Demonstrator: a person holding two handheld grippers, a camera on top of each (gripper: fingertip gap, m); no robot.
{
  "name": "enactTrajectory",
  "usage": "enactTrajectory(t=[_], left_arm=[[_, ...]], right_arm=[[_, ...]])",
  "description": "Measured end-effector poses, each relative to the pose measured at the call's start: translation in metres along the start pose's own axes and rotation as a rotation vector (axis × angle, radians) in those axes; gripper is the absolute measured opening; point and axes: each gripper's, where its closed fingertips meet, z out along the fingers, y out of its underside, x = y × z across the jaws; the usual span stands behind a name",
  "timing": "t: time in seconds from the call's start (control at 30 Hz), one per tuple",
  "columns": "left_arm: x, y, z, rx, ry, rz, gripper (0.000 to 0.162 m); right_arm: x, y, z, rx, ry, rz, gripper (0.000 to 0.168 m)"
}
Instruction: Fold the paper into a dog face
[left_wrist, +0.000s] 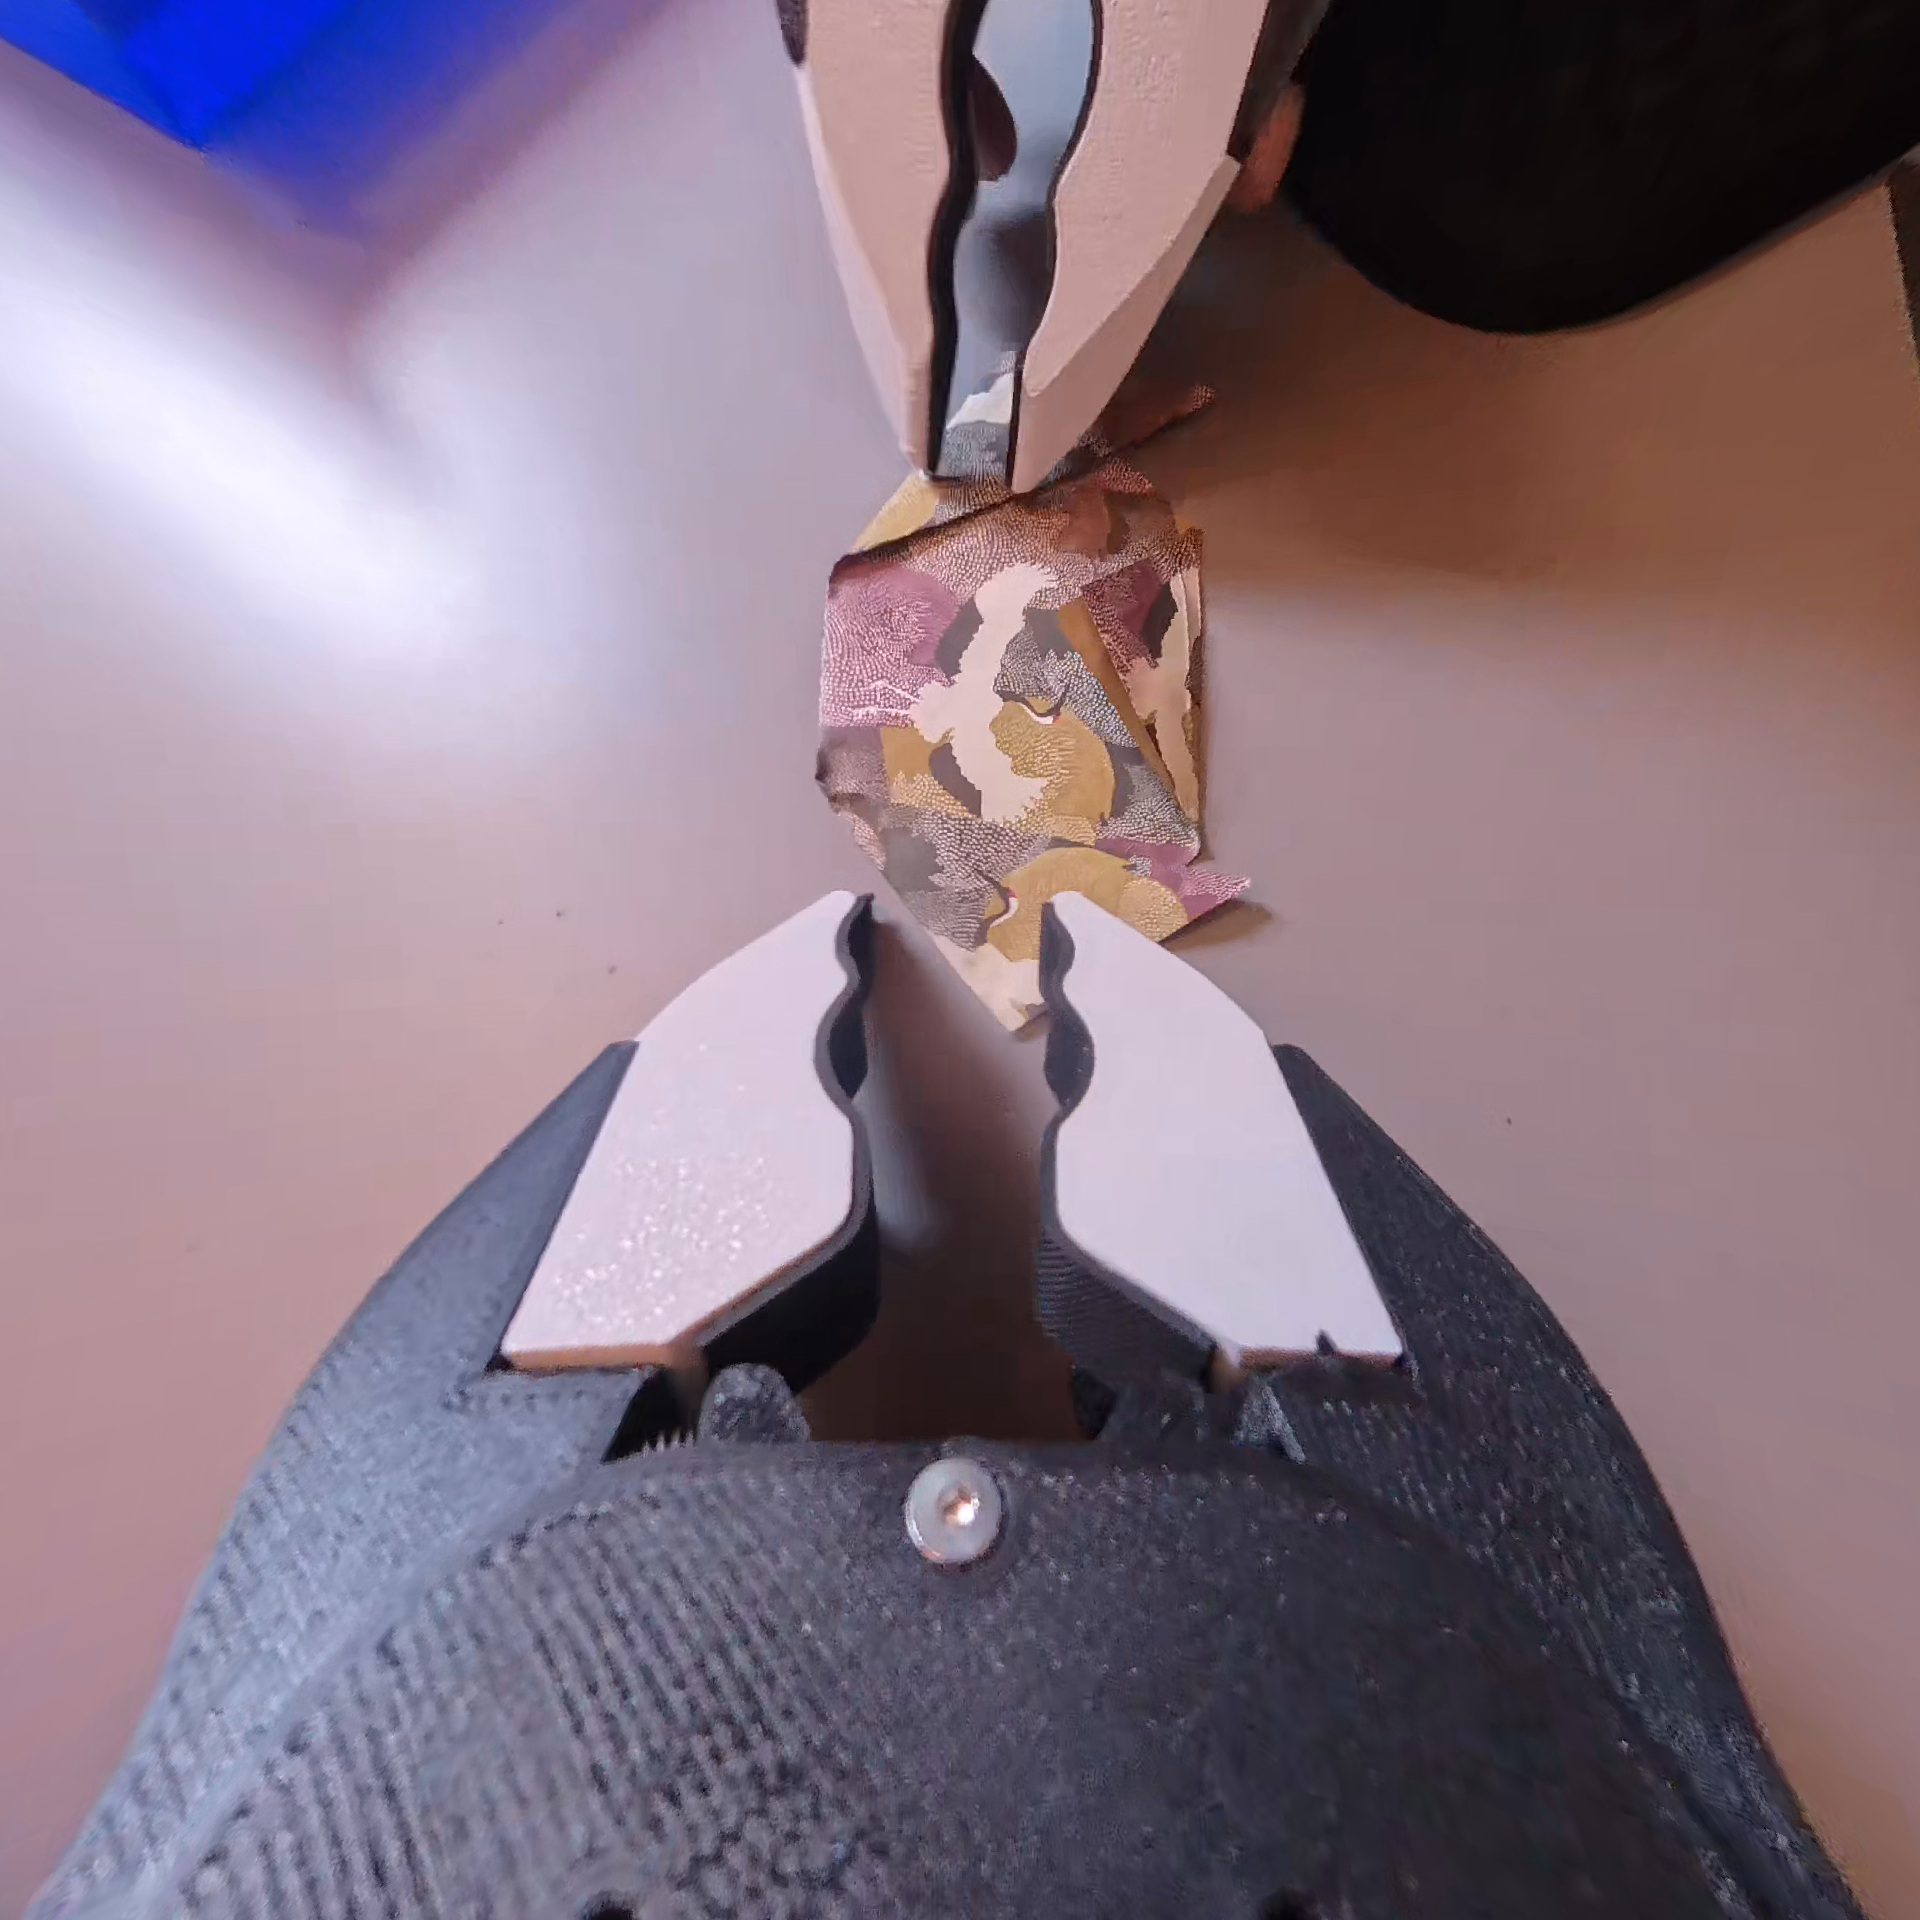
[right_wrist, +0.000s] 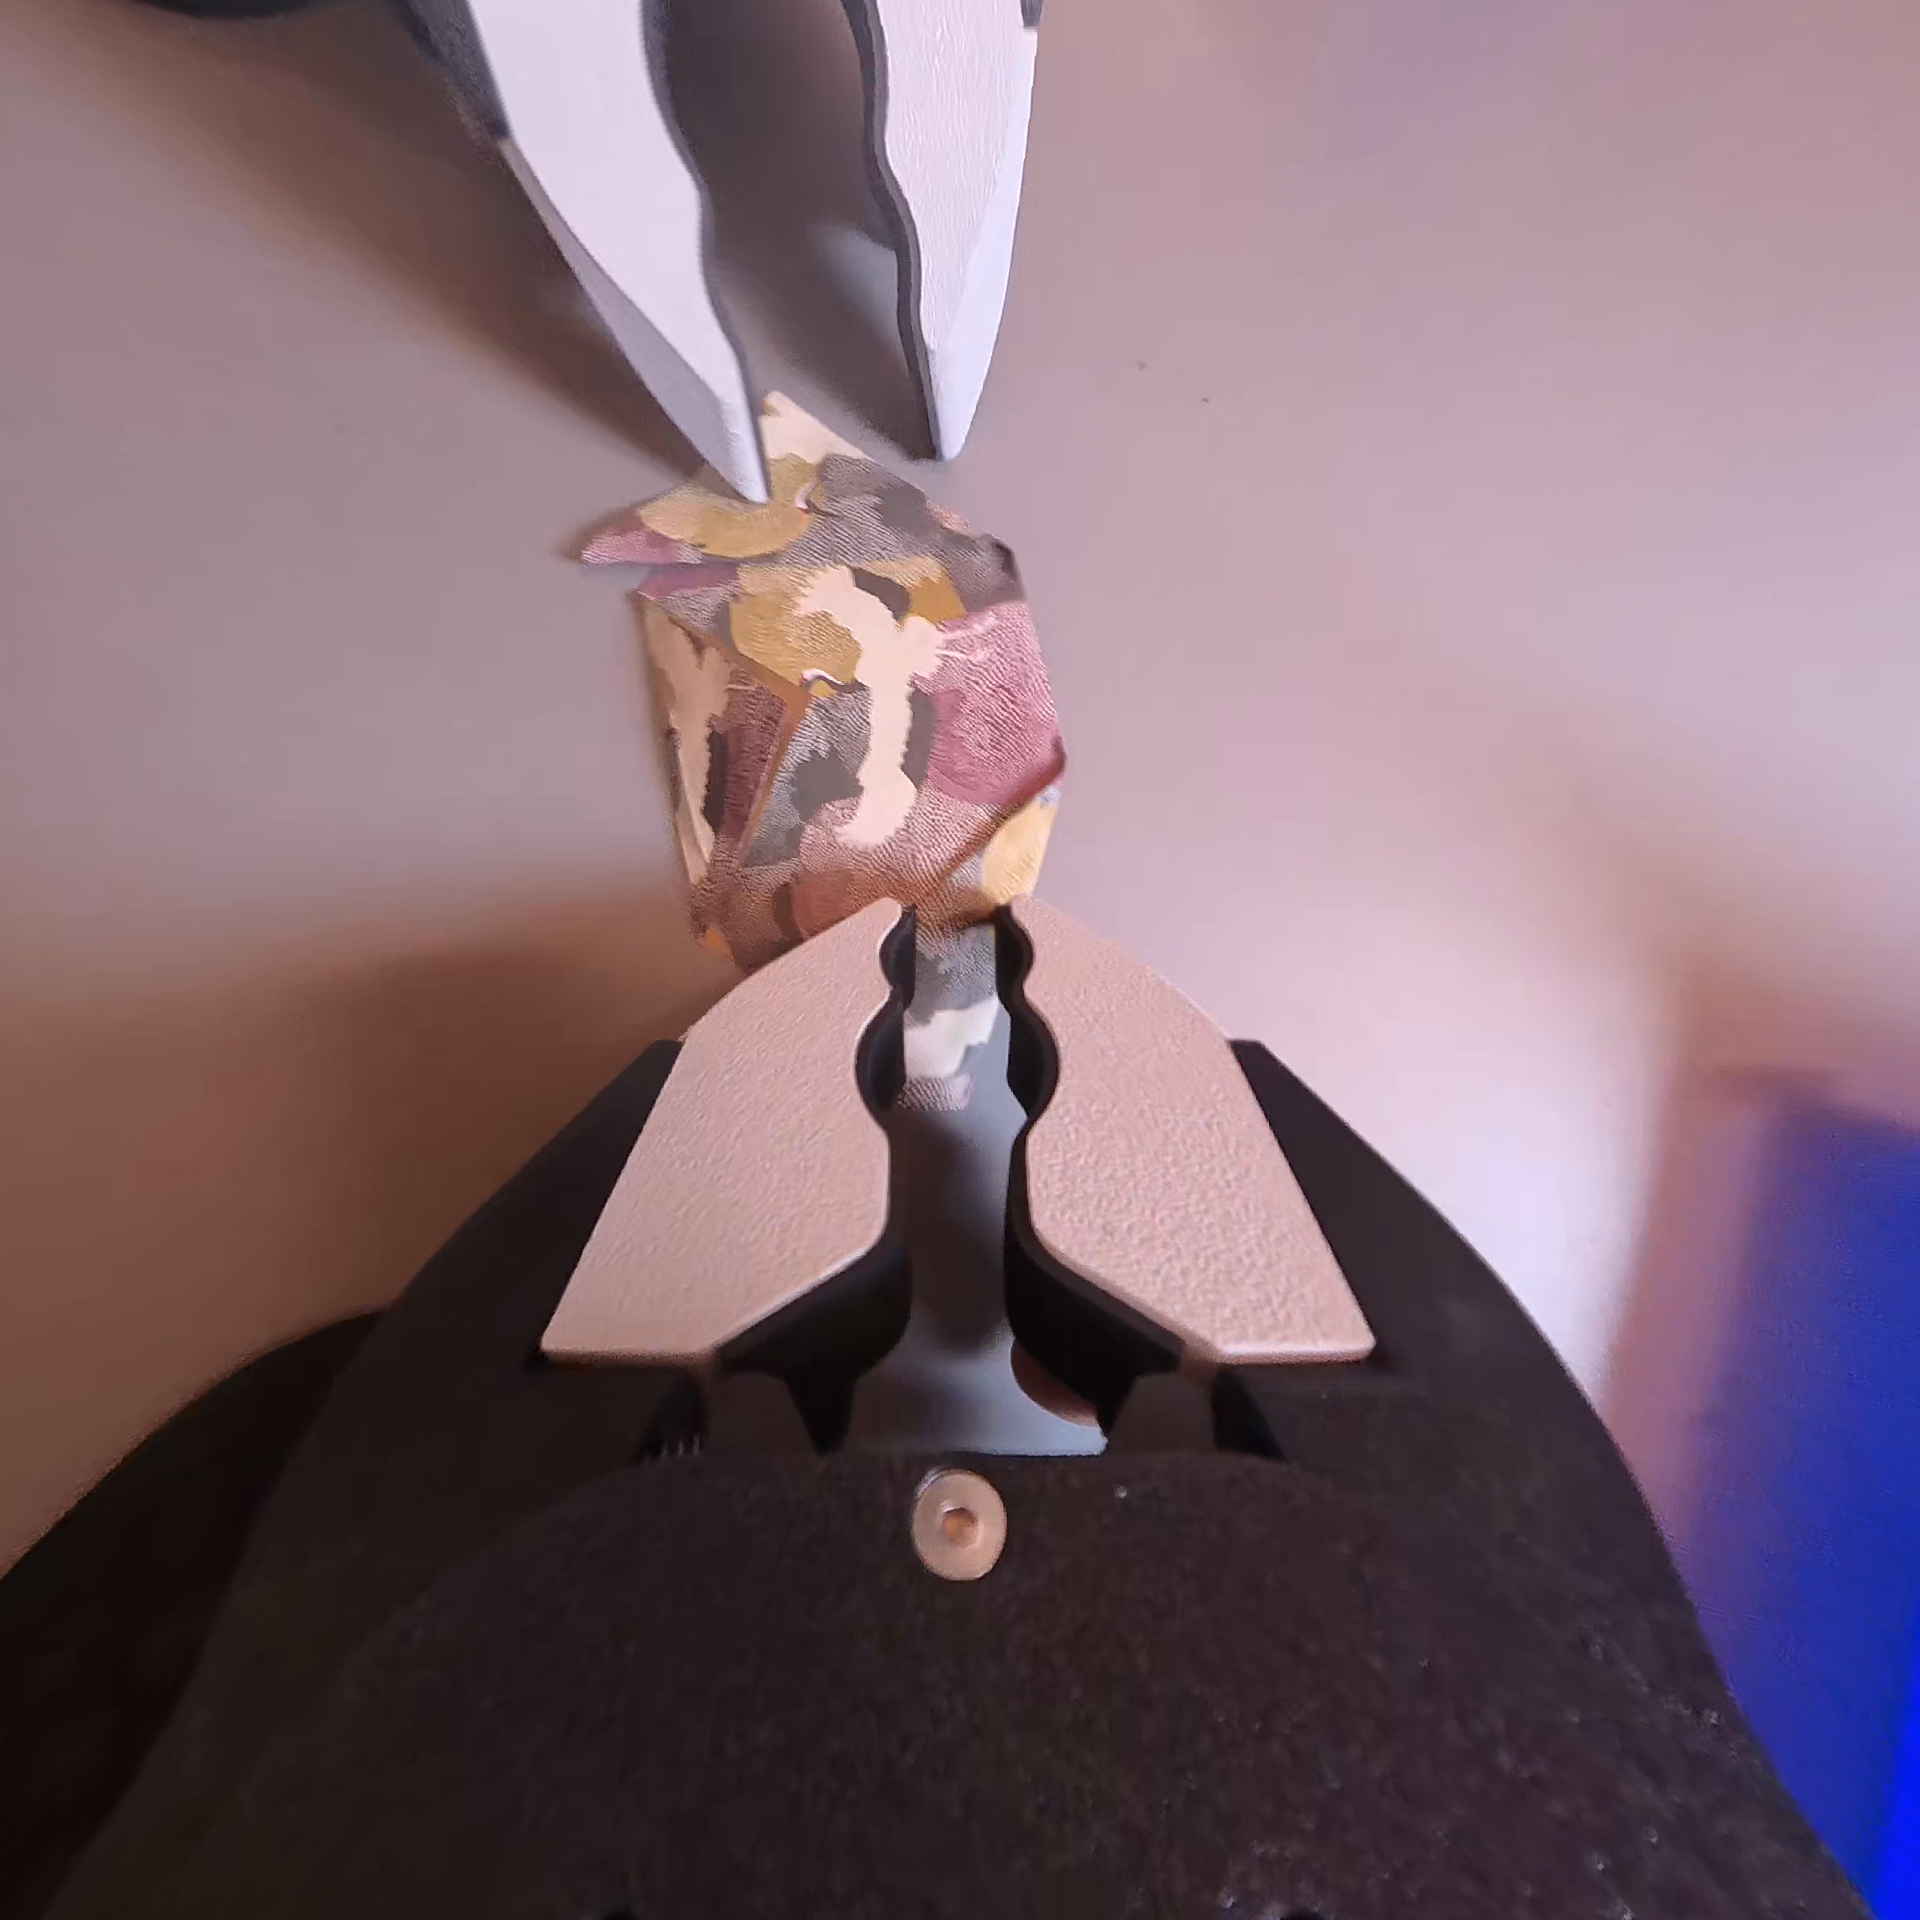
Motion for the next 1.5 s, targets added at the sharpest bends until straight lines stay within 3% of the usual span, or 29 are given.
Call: enactTrajectory(t=[0.2,0.33,0.47,0.67,0.73,0.93,1.03,1.1,1.2,1.3,1.37,1.5], left_arm=[[-0.004,-0.002,0.002,0.014,-0.049,0.066,0.0],[-0.006,-0.003,0.001,0.021,-0.074,0.113,0.0],[-0.005,-0.008,0.0,0.044,-0.086,0.162,0.0],[-0.005,-0.009,-0.002,0.065,-0.101,0.183,0.0],[-0.007,-0.011,-0.003,0.083,-0.099,0.154,0.012],[-0.011,-0.013,-0.005,0.136,-0.001,-0.052,0.06],[-0.006,-0.013,-0.001,0.14,0.054,-0.108,0.069],[-0.007,-0.017,0.0,0.143,0.057,-0.118,0.064],[-0.013,-0.012,0.004,0.092,-0.003,-0.052,0.041],[-0.015,-0.009,0.006,0.061,-0.053,0.013,0.023],[-0.015,-0.009,0.007,0.047,-0.079,0.062,0.011],[-0.011,-0.01,0.008,0.041,-0.104,0.14,0.001]], right_arm=[[0.003,-0.005,-0.005,0.065,-0.034,0.063,0.016],[0.012,-0.01,-0.013,0.12,-0.042,0.14,0.028],[0.023,-0.009,-0.013,0.124,-0.074,0.208,0.031],[0.024,-0.006,0.009,0.005,-0.083,0.124,0.012],[0.021,-0.01,0.013,0.008,-0.084,0.099,0.0],[0.02,-0.022,0.004,0.125,-0.093,0.096,0.0],[0.016,-0.036,-0.004,0.22,-0.105,0.069,0.0],[0.015,-0.04,-0.007,0.244,-0.097,0.037,0.0],[0.019,-0.037,-0.005,0.222,-0.059,0.027,0.0],[0.024,-0.023,0.0,0.139,-0.057,0.077,0.022],[0.026,-0.018,0.006,0.108,-0.058,0.104,0.026],[0.031,-0.016,0.017,0.036,-0.02,0.11,0.023]])
